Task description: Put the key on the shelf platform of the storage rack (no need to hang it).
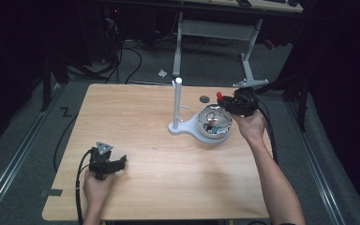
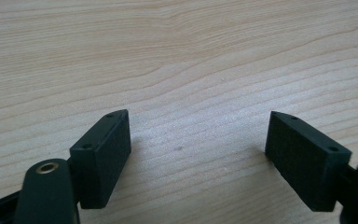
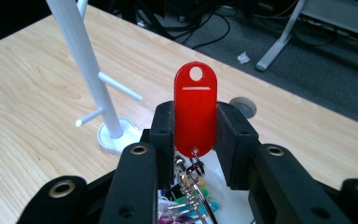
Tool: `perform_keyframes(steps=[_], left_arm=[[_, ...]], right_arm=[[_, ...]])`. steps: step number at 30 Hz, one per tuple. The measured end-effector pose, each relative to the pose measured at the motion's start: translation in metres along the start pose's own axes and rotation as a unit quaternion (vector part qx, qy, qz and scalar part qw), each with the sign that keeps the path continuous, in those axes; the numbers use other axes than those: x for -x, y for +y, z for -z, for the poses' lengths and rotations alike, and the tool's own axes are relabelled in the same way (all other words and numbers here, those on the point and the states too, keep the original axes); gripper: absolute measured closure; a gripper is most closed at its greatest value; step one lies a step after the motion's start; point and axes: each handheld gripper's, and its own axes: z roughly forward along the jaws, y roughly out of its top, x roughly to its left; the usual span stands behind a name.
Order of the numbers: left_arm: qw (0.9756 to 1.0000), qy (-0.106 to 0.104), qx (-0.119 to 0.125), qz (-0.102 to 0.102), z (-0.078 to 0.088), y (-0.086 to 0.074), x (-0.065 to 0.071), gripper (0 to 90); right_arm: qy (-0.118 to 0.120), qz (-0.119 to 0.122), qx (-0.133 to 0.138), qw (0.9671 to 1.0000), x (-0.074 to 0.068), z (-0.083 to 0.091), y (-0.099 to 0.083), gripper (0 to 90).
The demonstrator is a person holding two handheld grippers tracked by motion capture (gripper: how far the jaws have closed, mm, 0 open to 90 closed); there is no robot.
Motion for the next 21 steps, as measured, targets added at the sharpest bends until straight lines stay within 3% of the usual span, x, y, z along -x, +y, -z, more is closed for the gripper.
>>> perform_keyframes(steps=[21], left_arm=[[1.0000,0.001,0.000,-0.001,0.000,0.000,0.000,22.7]], right_arm=[[0.026,-0.013,-0.046,0.9985,0.001,-0.031,-0.030,70.1]])
